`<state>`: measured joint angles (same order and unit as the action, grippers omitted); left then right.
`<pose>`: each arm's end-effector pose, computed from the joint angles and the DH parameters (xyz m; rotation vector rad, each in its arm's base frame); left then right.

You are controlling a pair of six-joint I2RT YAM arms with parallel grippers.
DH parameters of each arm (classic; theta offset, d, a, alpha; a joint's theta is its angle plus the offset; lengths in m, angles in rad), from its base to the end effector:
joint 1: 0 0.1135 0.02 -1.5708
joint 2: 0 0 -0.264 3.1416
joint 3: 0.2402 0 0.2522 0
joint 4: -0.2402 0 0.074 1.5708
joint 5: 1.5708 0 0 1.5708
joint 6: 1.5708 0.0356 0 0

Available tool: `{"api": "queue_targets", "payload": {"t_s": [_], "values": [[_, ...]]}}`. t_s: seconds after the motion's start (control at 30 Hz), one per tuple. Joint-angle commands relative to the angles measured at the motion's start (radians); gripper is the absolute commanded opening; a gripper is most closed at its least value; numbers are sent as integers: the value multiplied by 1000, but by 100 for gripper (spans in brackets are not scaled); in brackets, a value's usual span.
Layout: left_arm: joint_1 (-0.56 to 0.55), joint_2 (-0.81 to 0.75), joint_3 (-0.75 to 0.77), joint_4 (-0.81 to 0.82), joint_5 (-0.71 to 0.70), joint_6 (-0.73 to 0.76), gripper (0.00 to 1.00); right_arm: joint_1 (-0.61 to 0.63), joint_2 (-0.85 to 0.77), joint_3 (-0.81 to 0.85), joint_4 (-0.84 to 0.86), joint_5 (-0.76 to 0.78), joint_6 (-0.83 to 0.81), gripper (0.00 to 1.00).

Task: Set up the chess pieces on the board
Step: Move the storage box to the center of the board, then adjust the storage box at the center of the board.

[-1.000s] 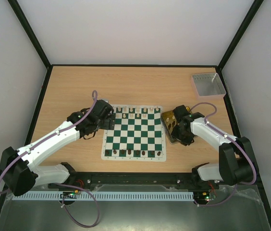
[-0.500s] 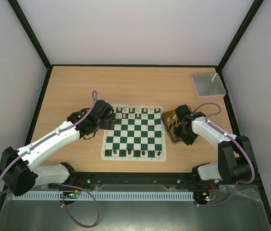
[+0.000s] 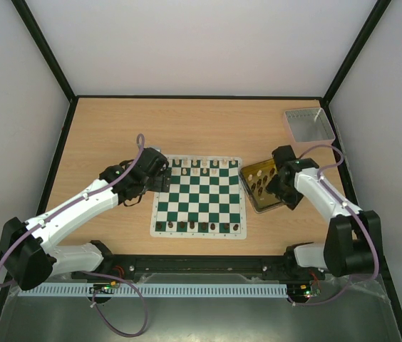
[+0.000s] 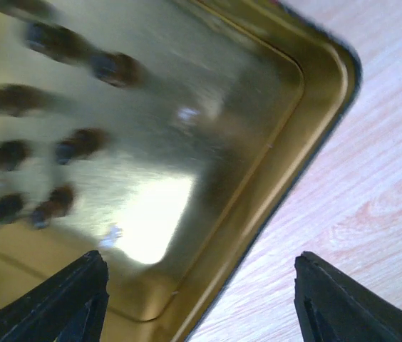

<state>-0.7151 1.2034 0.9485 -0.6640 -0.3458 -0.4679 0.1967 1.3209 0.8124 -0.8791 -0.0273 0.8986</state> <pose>0.1911 -0.1499 0.2707 0.1562 2.4133 -0.1050 0.2135 0.0435 0.1947 1.0259 2.8129 0.1781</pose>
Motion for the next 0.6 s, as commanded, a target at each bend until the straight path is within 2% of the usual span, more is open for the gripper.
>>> {"api": "queue_targets", "payload": {"t_s": [0.0,0.07,0.27,0.37,0.57], "values": [[-3,-7,-7,-2,-20,5,99,22,-58,122,-101,-20,-80,72],[-3,-4,-6,-1,-21,5,99,43,-48,175,-105,-70,-120,70],[-1,6,1,-1,-22,5,99,109,62,292,-60,-189,-169,44],[0,10,5,-3,-23,5,99,148,153,333,-15,-270,-187,40],[3,13,7,-2,-24,6,99,216,325,451,25,-321,-218,40]]}}
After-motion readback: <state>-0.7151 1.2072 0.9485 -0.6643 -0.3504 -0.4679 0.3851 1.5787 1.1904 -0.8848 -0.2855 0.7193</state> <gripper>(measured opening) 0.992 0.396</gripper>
